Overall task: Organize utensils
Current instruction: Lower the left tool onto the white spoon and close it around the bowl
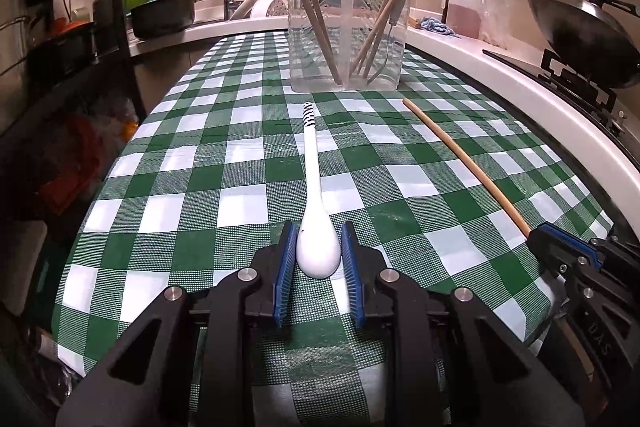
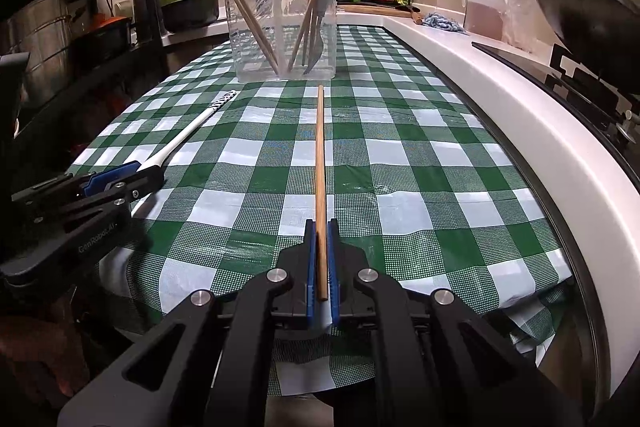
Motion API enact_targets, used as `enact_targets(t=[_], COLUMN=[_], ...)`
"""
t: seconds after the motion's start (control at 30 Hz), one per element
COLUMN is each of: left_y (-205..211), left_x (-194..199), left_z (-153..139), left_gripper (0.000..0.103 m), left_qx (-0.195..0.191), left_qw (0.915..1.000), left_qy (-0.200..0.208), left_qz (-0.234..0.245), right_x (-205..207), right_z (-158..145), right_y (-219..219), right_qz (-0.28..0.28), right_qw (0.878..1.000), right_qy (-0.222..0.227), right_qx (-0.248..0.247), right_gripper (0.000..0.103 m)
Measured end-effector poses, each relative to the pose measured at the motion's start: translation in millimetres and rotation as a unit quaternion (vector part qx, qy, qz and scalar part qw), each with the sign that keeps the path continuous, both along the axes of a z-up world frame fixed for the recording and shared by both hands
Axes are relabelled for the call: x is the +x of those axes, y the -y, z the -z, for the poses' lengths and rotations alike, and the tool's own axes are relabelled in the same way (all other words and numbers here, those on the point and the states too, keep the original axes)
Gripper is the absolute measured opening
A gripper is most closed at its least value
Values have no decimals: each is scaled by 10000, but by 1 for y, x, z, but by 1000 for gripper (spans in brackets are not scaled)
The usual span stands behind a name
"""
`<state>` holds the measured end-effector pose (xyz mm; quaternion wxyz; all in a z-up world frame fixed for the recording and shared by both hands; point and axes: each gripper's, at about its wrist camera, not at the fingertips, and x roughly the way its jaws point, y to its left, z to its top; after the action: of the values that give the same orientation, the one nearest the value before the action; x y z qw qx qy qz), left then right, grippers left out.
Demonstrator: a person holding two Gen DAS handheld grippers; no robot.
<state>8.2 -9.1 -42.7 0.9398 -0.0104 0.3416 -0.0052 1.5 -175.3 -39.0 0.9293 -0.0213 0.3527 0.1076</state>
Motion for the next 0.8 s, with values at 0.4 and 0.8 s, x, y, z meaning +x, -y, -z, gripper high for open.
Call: enact_targets(t=[0.4, 0.8], left_y=[-1, -6], left_x=[0, -1], left_z=[-1, -7], left_gripper=[22, 22], left_qx=[-26, -346], left_qw=[10000, 9987], left_qy=[-43, -290], left_qz=[45, 217], right_x=[1, -13], right_z=[-1, -25], right_y=[0, 5], right_qz=[-35, -46], right_qw=[10000, 10000], right_qy=[-33, 75], right_qx=[-46, -11], right_gripper=[5, 5])
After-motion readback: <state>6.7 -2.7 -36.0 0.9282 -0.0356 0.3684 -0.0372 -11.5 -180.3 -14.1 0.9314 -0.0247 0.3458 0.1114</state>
